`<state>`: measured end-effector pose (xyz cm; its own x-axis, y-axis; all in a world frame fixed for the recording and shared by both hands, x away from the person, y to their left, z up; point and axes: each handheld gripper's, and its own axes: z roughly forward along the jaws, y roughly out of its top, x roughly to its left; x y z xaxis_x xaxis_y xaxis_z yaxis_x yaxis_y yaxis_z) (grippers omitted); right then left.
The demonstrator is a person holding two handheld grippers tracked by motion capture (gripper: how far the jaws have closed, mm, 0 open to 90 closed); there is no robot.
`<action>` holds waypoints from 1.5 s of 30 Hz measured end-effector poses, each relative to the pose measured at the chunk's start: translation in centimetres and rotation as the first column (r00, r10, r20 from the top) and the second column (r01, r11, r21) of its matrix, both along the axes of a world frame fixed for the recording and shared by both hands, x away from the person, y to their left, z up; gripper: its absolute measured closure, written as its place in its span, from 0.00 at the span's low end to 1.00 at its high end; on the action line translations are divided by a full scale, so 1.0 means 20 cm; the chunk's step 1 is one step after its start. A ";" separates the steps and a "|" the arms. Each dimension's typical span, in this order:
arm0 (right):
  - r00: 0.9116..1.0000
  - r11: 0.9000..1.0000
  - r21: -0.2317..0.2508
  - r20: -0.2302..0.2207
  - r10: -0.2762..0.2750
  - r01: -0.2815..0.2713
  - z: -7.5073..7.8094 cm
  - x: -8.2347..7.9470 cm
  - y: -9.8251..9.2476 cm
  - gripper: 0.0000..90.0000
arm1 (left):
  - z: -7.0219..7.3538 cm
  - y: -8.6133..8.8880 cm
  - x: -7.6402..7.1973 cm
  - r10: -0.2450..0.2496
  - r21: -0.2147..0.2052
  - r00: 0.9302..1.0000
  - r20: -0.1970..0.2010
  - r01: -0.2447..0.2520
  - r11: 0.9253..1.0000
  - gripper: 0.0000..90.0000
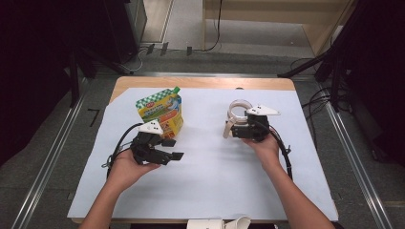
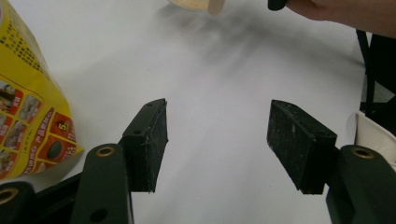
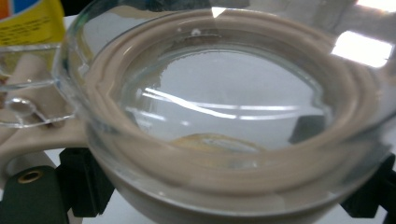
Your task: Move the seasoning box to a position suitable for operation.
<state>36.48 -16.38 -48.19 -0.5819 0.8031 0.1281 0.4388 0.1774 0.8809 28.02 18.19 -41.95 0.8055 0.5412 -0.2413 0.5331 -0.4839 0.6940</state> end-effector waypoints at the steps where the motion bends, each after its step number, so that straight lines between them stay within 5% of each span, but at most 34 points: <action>1: 1.000 1.000 -0.004 0.001 0.020 -0.020 0.02 -0.04 0.02 0.13 | 0.00 0.00 0.00 0.006 -0.009 1.000 -0.009 -0.006 1.000 0.43; 11: 0.995 0.995 -0.002 -0.017 0.095 -0.096 0.02 -0.17 0.10 0.13 | 0.01 0.01 0.02 0.007 -0.004 1.000 0.001 -0.006 1.000 0.44; 17: 0.979 0.979 -0.016 -0.045 0.201 -0.202 -0.04 -0.26 0.24 0.13 | 0.01 -0.02 0.02 -0.009 -0.002 1.000 0.004 0.009 1.000 0.46; 26: 0.968 0.968 -0.008 -0.017 0.251 -0.251 -0.06 -0.34 0.36 0.13 | 0.00 -0.04 0.03 -0.017 -0.004 1.000 0.009 0.017 1.000 0.46; 29: 0.958 0.958 -0.036 -0.047 0.283 -0.284 -0.09 -0.35 0.41 0.13 | -0.01 -0.06 0.03 -0.025 -0.011 1.000 0.002 0.025 1.000 0.46; 33: 0.954 0.950 -0.088 -0.020 0.299 -0.300 -0.10 -0.38 0.43 0.13 | -0.02 -0.08 0.03 -0.038 -0.001 0.999 0.002 0.038 0.999 0.46; 45: 0.941 0.943 -0.078 -0.130 0.312 -0.323 -0.09 -0.37 0.39 0.11 | -0.03 -0.09 0.04 -0.051 0.000 0.999 0.010 0.051 0.999 0.47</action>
<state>29.04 -8.54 -50.03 -0.7949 0.5906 0.1391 0.4417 0.4062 0.7999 28.82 16.40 -42.53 0.8344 0.4995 -0.2331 0.5008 -0.5104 0.6990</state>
